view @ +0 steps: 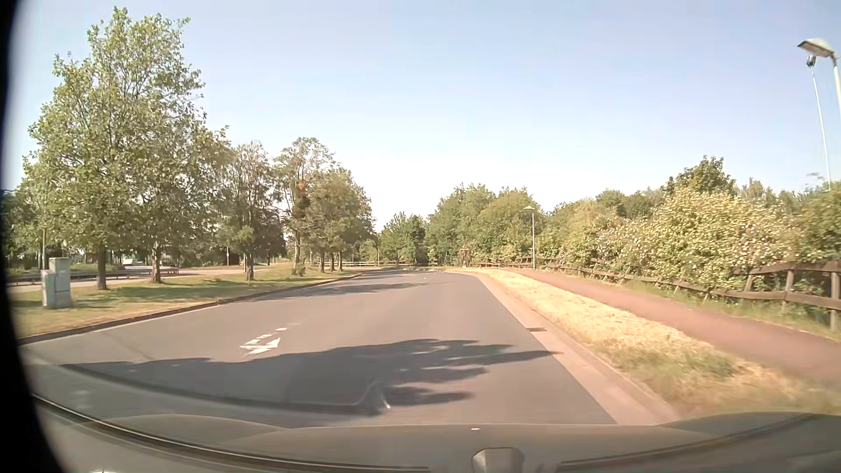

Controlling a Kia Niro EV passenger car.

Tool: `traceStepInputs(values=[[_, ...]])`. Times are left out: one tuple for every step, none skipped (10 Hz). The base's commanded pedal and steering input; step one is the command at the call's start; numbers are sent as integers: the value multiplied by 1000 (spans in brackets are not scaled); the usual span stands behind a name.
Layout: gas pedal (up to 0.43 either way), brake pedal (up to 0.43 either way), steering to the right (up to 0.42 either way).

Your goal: Follow the waypoints while adhering to traffic rules and regulations

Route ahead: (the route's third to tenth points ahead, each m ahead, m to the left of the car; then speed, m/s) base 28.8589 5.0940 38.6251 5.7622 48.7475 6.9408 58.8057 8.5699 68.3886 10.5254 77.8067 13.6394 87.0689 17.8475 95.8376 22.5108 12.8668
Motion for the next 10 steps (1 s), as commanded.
traceStepInputs(values=[[118, 6, 4], [118, 6, 4], [118, 6, 4], [87, 6, 4], [79, 6, 4], [79, 6, 4], [79, 6, 4], [79, 6, 4], [87, 6, 4], [87, 6, 1]])
